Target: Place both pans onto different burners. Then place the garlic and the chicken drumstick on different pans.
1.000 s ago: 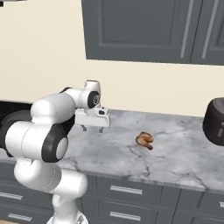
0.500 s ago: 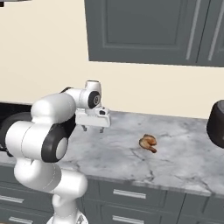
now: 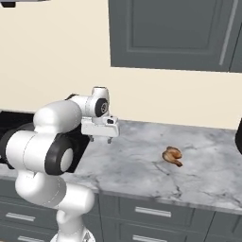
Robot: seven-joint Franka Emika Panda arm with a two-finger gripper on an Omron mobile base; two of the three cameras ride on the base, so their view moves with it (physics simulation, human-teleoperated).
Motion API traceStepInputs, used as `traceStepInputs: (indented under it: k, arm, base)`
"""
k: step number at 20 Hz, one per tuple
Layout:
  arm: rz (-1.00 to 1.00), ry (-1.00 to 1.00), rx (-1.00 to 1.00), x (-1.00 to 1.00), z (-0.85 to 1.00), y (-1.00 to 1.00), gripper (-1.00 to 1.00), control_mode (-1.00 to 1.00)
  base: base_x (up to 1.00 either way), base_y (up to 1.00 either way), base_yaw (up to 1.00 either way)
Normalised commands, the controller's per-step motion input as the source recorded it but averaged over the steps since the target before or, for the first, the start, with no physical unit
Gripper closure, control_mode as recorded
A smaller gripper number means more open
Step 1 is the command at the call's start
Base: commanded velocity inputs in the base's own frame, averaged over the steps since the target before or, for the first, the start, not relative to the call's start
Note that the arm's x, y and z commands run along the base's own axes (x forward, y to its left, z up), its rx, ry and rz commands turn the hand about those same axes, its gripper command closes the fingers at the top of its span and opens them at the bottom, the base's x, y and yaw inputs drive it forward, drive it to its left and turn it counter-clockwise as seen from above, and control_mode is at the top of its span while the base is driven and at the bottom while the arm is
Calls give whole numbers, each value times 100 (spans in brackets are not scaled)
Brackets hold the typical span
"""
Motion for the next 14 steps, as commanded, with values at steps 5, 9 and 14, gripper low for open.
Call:
traceStepInputs:
  k: [5,9,14]
  arm:
    - [0,0,0,0,0,0,-100,100]
    - [0,0,0,0,0,0,-100,100]
    - [0,0,0,0,0,0,-100,100]
  base:
    - [28,33,0]
    - [36,34,0]
    - [50,12,0]
